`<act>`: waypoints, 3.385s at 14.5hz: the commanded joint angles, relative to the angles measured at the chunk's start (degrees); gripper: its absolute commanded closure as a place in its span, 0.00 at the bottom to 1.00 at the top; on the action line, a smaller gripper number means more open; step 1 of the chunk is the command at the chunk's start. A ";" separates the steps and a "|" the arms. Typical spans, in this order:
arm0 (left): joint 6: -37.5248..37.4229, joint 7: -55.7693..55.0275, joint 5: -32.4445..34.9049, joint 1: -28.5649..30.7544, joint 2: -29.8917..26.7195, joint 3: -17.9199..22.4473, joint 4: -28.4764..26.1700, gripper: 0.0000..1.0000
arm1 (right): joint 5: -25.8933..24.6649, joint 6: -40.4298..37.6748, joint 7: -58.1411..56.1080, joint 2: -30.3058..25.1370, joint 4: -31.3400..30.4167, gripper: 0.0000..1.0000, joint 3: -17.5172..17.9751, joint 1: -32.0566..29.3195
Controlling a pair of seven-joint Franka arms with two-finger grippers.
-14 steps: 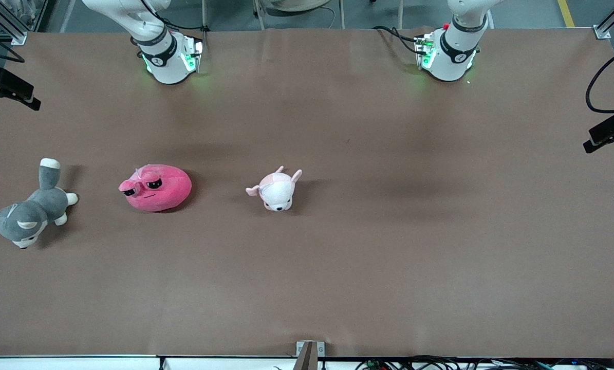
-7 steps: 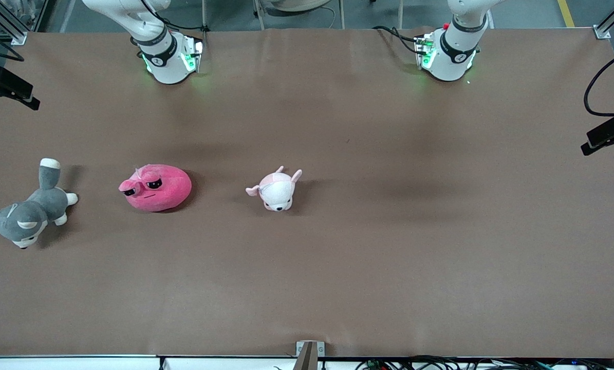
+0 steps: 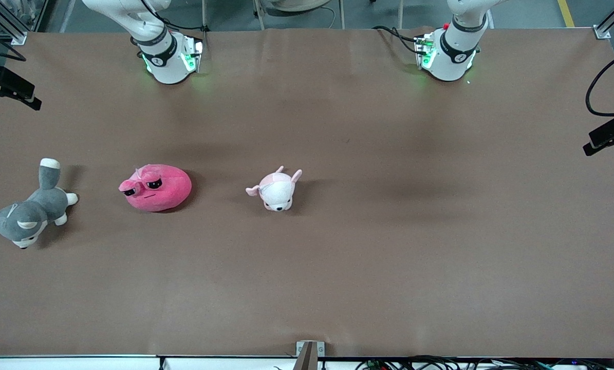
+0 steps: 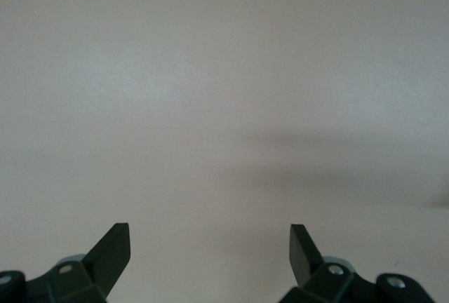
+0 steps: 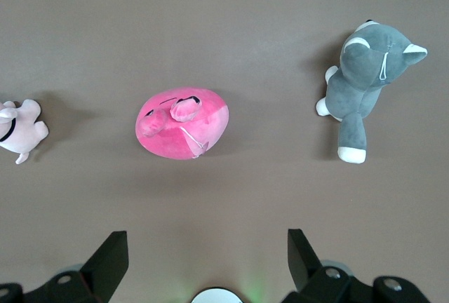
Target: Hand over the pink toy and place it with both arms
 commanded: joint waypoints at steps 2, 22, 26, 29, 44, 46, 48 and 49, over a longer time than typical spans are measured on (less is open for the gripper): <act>0.13 1.10 -0.07 -0.58 -0.06 0.71 0.62 0.00 | -1.73 0.73 -0.17 -1.41 -1.32 0.00 0.20 -0.14; -0.13 1.10 -0.16 -24.75 -0.50 23.74 1.23 0.00 | -1.64 1.52 -0.17 -1.50 -1.32 0.00 0.20 -0.14; -0.13 1.28 -0.16 -24.66 -1.55 23.83 0.45 0.00 | -1.47 1.52 -0.08 -1.50 -1.32 0.00 0.20 -0.14; 0.04 1.28 -0.33 -24.66 -3.57 23.74 -2.18 0.00 | -1.46 1.52 -0.08 -1.58 -1.32 0.00 0.20 -0.14; 0.57 1.19 -0.34 -24.83 -6.39 22.95 -5.71 0.00 | -1.02 1.16 0.01 -1.58 -1.32 0.00 0.02 -0.23; 0.48 1.10 -0.42 -24.66 -6.39 21.11 -5.71 0.00 | -1.02 1.08 0.01 -1.58 -1.32 0.00 0.02 -0.23; 0.48 1.01 -0.34 -24.75 -6.39 20.32 -5.71 0.00 | -1.02 1.08 0.01 -1.58 -1.32 0.00 0.02 -0.14; 0.39 1.10 -0.34 -24.66 -6.30 20.14 -5.71 0.00 | -1.02 1.08 0.01 -1.58 -1.32 0.00 0.11 -0.14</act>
